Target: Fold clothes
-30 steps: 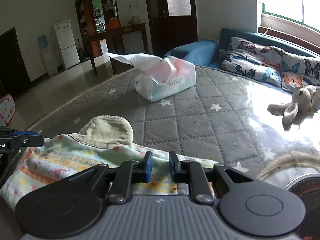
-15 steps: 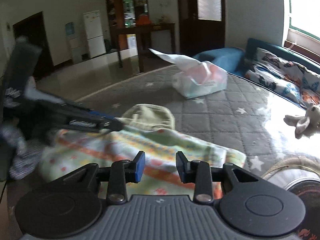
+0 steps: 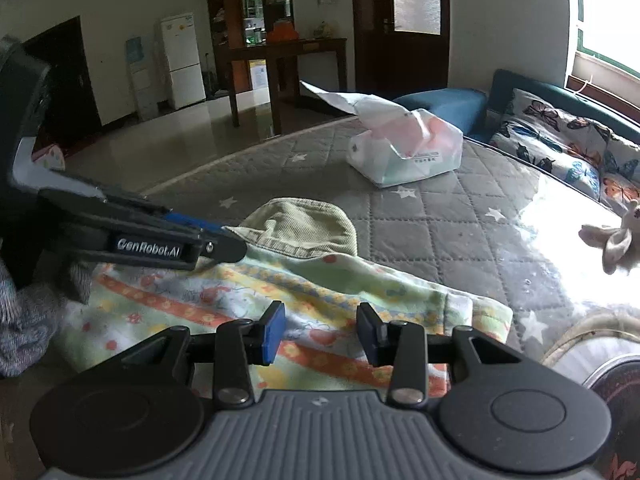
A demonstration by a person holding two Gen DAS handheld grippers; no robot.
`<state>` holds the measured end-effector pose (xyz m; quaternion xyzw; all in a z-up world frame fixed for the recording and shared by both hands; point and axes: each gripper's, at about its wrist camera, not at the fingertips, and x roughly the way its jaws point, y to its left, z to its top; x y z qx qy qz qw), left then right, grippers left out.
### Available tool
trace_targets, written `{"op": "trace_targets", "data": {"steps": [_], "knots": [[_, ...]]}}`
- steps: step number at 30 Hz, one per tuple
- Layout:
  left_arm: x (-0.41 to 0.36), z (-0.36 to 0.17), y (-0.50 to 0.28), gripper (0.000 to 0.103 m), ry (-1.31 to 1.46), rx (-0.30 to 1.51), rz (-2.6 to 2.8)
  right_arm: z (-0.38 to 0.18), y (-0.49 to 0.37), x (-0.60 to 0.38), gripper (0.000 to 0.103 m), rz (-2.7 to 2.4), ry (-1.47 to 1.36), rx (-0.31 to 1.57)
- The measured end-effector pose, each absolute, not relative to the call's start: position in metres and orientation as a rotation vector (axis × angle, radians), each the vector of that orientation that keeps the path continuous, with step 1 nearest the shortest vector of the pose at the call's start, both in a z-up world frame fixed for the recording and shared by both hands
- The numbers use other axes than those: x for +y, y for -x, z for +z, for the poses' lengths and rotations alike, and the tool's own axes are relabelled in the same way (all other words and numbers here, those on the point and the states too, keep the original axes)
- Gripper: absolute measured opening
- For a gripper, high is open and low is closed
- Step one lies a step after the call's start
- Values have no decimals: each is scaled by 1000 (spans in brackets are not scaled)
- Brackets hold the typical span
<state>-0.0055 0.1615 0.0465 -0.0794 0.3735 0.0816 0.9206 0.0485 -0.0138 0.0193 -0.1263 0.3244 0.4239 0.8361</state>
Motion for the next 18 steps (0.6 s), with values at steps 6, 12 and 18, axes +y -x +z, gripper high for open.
{"op": "trace_targets", "data": {"steps": [6,12,18], "knots": [[155,49,9,47,152,759,162,20,-57,-7,39,882,258,685],[156,47,8,48,153,769,169,11,-75,2,39,847,232,710],[152,48,10,56,147,764,165,18,-71,-5,39,848,245,692]]}}
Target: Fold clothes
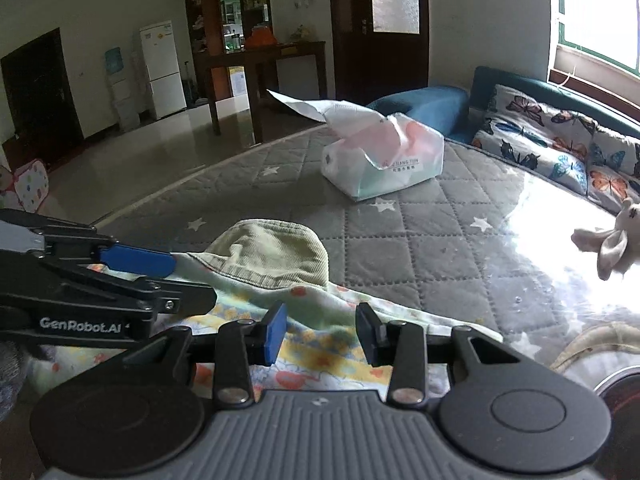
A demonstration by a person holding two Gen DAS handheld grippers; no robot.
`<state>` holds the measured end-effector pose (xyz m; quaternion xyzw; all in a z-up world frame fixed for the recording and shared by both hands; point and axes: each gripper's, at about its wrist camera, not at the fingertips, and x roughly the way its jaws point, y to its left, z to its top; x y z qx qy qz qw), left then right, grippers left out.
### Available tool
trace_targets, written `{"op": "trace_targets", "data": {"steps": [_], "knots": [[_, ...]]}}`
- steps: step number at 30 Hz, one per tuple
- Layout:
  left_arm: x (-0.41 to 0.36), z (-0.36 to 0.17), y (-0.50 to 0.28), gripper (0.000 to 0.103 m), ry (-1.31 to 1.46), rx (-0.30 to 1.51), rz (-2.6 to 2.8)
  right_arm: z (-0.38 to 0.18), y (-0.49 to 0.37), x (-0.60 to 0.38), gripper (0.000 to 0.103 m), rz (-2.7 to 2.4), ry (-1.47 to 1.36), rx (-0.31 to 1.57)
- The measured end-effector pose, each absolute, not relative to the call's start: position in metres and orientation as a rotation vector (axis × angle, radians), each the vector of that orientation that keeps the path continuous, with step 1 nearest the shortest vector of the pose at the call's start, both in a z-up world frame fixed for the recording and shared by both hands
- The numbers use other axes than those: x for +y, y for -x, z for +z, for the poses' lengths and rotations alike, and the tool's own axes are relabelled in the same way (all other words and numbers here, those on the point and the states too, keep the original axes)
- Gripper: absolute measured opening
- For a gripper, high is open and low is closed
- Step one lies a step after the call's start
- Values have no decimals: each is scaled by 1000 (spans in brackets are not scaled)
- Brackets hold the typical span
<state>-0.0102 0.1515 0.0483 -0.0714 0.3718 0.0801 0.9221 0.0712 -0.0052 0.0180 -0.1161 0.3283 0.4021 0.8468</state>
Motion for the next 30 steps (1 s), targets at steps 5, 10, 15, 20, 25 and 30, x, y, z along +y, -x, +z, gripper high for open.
{"op": "trace_targets", "data": {"steps": [5,10,15,20,25,30], "knots": [[145,53,20,69,143,750,154,25,-61,-16,45,858,266,689],[138,57,36,78,135,738,160,30,-41,-26,56,864,288,682],[132,59,52,89,149,731,167,31,-21,-37,73,871,295,676],[122,62,69,102,142,709,170,30,-2,-49,84,880,301,667],[116,64,85,103,151,696,181,30,13,-60,92,878,294,658],[111,62,97,103,169,696,185,32,26,-71,99,874,277,649]]}}
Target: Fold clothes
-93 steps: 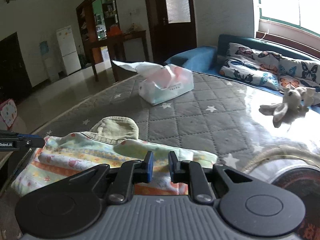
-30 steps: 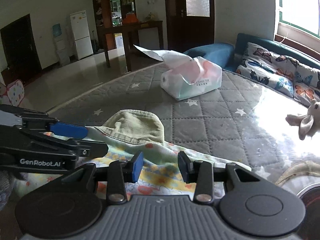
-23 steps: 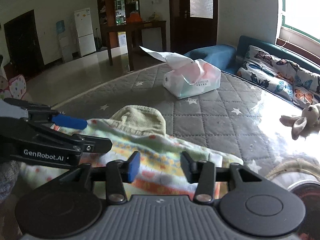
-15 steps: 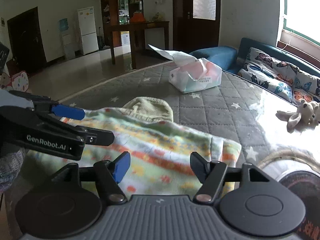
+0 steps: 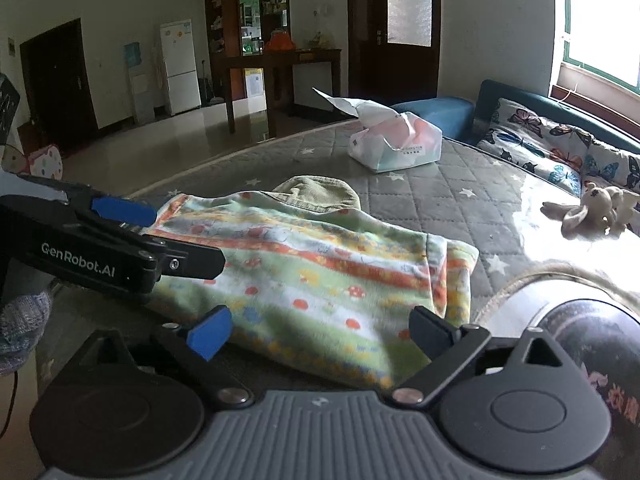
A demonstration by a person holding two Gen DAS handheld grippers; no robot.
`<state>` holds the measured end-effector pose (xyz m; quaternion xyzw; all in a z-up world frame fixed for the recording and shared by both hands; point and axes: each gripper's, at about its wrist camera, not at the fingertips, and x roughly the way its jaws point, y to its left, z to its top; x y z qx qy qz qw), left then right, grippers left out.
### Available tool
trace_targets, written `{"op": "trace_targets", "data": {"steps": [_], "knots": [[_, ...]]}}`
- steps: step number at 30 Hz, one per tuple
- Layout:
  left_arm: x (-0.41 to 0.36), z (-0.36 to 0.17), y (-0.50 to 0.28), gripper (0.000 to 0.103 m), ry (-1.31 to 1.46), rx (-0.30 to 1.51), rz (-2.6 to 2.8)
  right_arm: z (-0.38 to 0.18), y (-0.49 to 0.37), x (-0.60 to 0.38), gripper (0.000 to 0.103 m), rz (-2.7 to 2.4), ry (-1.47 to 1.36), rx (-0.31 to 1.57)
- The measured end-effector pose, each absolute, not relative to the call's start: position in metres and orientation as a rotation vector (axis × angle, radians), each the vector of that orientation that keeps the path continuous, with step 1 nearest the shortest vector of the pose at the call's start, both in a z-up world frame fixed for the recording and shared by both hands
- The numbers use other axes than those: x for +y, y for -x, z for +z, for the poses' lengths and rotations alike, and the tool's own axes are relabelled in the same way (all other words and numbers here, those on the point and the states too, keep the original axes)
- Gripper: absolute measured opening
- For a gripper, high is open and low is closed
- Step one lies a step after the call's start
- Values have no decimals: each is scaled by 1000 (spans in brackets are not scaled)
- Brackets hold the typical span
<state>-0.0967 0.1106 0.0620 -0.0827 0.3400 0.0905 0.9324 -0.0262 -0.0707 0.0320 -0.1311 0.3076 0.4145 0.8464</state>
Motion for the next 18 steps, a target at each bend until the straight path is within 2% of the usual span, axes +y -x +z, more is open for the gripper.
{"op": "trace_targets", "data": {"steps": [4,18], "knots": [[105,61,107,103,179,692,185,33,38,-78,103,864,283,634],[89,57,143,103,176,691,233,33,61,-96,103,847,243,643]]}}
